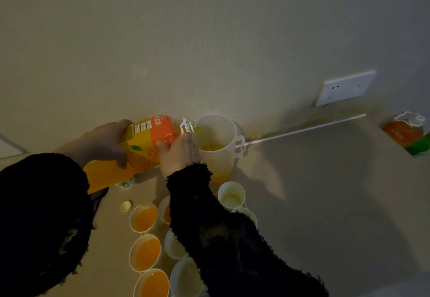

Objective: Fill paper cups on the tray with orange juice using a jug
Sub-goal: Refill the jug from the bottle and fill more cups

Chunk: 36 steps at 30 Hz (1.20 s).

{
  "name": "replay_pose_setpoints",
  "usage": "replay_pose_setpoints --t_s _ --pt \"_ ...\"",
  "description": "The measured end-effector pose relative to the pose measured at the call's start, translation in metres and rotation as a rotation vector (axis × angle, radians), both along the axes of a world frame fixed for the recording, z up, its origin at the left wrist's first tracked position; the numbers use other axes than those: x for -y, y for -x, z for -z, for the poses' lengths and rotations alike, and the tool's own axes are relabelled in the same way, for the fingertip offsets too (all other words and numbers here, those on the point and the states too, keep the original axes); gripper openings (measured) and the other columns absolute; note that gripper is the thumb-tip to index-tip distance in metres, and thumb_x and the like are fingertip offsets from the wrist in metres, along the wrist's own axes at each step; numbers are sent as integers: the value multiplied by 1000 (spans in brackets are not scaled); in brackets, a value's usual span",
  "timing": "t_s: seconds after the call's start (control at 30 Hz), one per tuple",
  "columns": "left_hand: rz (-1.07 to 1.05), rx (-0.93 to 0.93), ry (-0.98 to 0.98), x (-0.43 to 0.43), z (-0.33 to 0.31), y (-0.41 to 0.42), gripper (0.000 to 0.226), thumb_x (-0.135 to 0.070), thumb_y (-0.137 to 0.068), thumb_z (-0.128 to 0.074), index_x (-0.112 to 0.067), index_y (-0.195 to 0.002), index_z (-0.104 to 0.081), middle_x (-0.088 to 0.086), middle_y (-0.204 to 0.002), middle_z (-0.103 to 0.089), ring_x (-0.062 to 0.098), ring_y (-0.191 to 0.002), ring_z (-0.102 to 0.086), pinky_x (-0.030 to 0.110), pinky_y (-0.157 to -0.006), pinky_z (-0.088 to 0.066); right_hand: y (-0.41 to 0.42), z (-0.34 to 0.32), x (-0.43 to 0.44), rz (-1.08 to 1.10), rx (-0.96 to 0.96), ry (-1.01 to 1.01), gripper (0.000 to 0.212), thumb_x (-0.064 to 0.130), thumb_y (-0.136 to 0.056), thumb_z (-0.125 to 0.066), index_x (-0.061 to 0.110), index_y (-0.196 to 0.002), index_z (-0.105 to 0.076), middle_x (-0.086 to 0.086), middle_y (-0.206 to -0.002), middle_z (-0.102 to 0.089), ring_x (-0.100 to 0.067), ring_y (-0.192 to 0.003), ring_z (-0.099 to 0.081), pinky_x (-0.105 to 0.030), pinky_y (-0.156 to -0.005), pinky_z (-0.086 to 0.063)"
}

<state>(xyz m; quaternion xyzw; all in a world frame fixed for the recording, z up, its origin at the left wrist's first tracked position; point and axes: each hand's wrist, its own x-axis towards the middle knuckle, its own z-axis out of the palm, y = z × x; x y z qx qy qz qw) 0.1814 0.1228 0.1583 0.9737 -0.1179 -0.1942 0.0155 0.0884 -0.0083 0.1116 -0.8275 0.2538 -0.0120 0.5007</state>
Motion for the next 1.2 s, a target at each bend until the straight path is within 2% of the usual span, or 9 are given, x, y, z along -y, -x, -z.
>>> replay_pose_setpoints --t_s 0.13,0.33,0.53,0.77,0.87,0.97,1.2 --pt "22 10 -11 -4 1 -2 125 -30 -25 -76 -20 -141 -31 14 -126 -50 36 -112 -50 47 -93 -46 0 0 0 8 4 -3 58 44 -90 -58 7 -128 -37 -12 -132 -51 -31 -125 -45 -45 -103 -33" --pt "9 -4 2 -2 0 -1 119 -20 -37 -86 -19 -142 -30 15 -127 -49 37 -113 -49 47 -93 -46 1 0 -1 5 16 -1 57 44 -90 -58 7 -129 -37 -11 -132 -51 -31 -125 -45 -45 -104 -34" --pt "17 -3 -5 -1 -1 1 123 -28 -26 -74 -19 -141 -30 14 -125 -50 35 -112 -50 47 -94 -46 1 0 -2 8 13 0 57 44 -90 -58 8 -128 -37 -11 -132 -52 -31 -124 -46 -46 -104 -35" --pt "9 -8 -5 -3 -1 0 122 -26 -31 -81 -20 -142 -29 13 -127 -49 36 -114 -49 49 -95 -45 1 -1 -2 17 5 -13 60 45 -89 -59 7 -129 -36 -12 -132 -51 -31 -125 -45 -47 -105 -35" --pt "21 0 -9 -2 -2 0 125 -29 -27 -76 -20 -142 -29 13 -127 -49 36 -114 -49 49 -95 -45 1 -1 -2 19 1 -24 59 45 -89 -59 8 -129 -36 -11 -133 -51 -31 -125 -45 -47 -105 -34" --pt "14 1 -9 -2 -1 -1 124 -26 -30 -81 -20 -142 -29 14 -127 -49 36 -114 -49 49 -95 -44 1 -1 -2 25 3 -32 58 44 -89 -60 8 -128 -37 -11 -132 -51 -31 -125 -45 -47 -105 -34" --pt "13 18 -11 -5 2 -3 127 -28 -23 -78 -20 -141 -30 13 -125 -50 36 -112 -51 49 -93 -46 2 0 -2 27 22 -33 58 44 -89 -60 8 -128 -37 -11 -131 -52 -31 -124 -46 -48 -104 -35"
